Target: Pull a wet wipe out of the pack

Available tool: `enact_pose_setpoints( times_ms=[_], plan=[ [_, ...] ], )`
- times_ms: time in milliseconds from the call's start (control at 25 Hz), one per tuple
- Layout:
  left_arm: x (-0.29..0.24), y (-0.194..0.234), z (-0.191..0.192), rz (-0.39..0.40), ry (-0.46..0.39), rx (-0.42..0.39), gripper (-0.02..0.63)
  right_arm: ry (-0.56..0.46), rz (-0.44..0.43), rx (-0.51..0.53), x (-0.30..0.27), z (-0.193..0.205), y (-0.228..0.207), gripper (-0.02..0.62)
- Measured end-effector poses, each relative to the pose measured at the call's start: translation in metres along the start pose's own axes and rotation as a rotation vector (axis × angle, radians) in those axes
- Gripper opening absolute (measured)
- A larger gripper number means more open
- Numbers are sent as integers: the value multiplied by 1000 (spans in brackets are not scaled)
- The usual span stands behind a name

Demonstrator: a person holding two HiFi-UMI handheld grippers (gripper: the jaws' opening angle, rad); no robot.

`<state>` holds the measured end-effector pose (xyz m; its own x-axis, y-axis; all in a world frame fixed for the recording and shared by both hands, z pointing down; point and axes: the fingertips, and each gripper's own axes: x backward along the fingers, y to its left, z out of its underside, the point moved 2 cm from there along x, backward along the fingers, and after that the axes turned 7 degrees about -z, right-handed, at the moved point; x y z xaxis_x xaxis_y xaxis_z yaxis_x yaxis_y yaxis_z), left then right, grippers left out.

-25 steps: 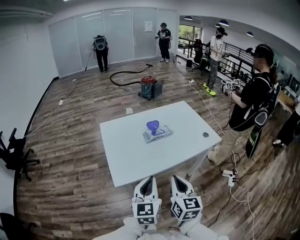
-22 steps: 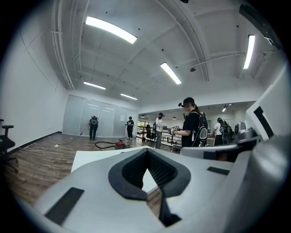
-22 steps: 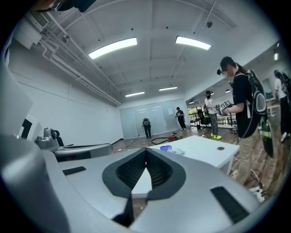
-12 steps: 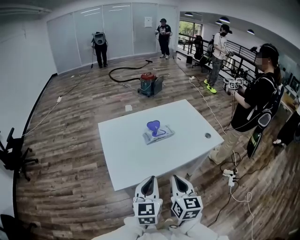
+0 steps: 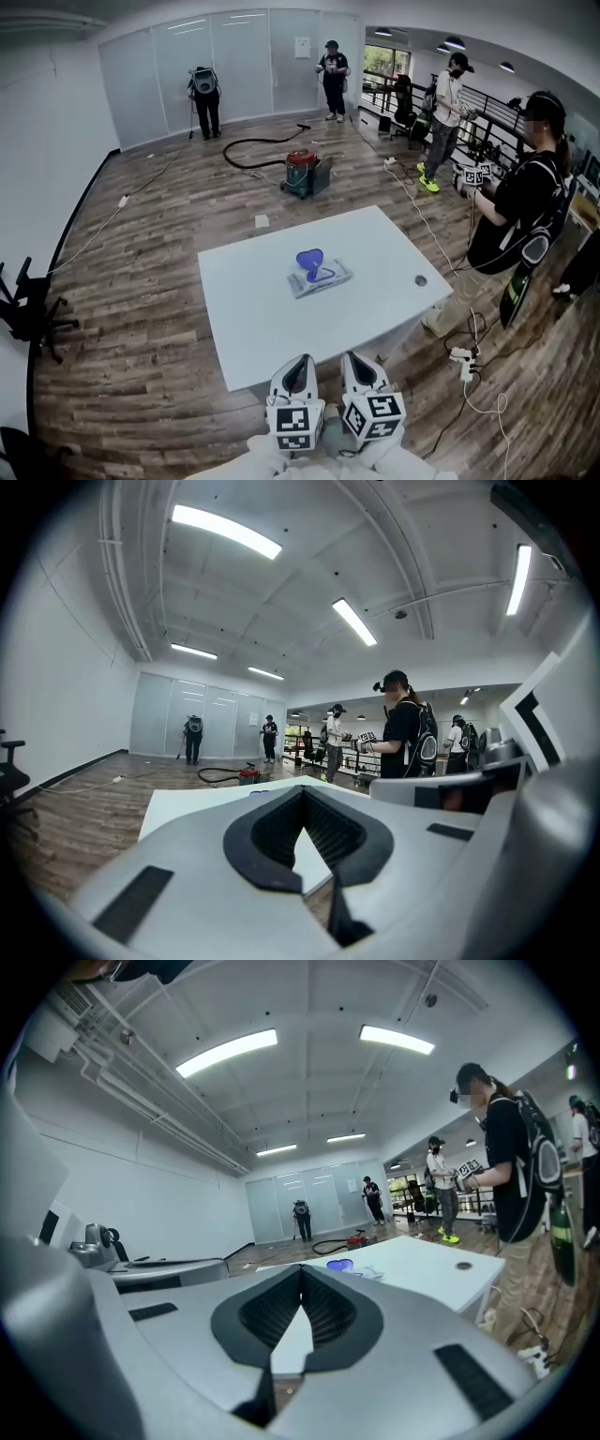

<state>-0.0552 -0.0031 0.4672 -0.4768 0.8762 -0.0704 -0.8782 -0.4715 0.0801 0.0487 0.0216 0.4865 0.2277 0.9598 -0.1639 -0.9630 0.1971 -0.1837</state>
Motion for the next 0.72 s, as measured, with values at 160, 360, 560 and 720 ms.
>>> enact_pose_setpoints(
  times_ms=[160, 360, 560, 720],
  plan=[
    [-13, -2, -1, -8, -2, -9, 0, -6, -9, -4, -11, -4, -11, 9],
    [-37, -5, 0, -23, 4, -6, 0, 8, -32, -6, -29, -5, -25, 9],
    [-66, -4, -1, -43, 8, 2, 0, 22, -54, -4, -54, -10, -41, 9],
    [-93, -1, 0, -70, 21, 9, 0, 37, -76, -2, -77, -16, -58, 9]
  ],
)
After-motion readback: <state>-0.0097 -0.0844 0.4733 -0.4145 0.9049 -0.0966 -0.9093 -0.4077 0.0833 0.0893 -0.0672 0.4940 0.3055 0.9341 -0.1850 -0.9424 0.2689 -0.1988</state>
